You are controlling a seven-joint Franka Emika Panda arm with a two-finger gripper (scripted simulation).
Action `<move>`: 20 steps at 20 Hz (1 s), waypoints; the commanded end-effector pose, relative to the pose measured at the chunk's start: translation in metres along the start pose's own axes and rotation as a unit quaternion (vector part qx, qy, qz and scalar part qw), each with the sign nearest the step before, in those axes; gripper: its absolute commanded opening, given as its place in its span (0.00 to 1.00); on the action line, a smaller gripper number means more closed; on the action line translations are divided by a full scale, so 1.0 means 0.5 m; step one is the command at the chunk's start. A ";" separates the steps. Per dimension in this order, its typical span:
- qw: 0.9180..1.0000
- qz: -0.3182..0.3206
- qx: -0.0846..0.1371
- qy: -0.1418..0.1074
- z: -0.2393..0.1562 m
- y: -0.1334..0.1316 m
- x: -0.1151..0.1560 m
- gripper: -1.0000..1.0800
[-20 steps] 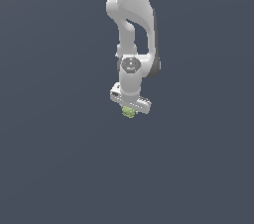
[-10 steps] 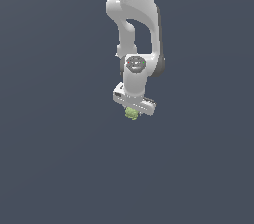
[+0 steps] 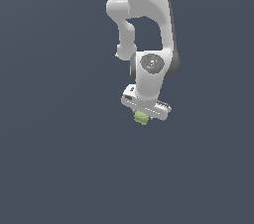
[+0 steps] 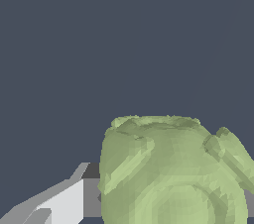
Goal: Pick up the object and move it to a goal position.
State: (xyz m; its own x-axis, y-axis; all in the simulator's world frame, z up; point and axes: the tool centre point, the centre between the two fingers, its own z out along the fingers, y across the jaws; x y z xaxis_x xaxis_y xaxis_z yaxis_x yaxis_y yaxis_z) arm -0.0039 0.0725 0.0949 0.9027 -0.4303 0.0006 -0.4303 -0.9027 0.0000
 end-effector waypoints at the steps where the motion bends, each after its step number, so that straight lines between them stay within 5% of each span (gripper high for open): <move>1: 1.000 0.000 0.000 0.000 -0.024 -0.035 0.014 0.00; 20: 1.000 0.000 0.000 0.000 -0.159 -0.237 0.103 0.00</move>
State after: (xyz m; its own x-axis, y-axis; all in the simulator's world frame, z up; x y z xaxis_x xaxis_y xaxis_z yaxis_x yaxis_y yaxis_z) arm 0.0882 0.1530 0.1698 0.9024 -0.4309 0.0006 -0.4309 -0.9024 0.0003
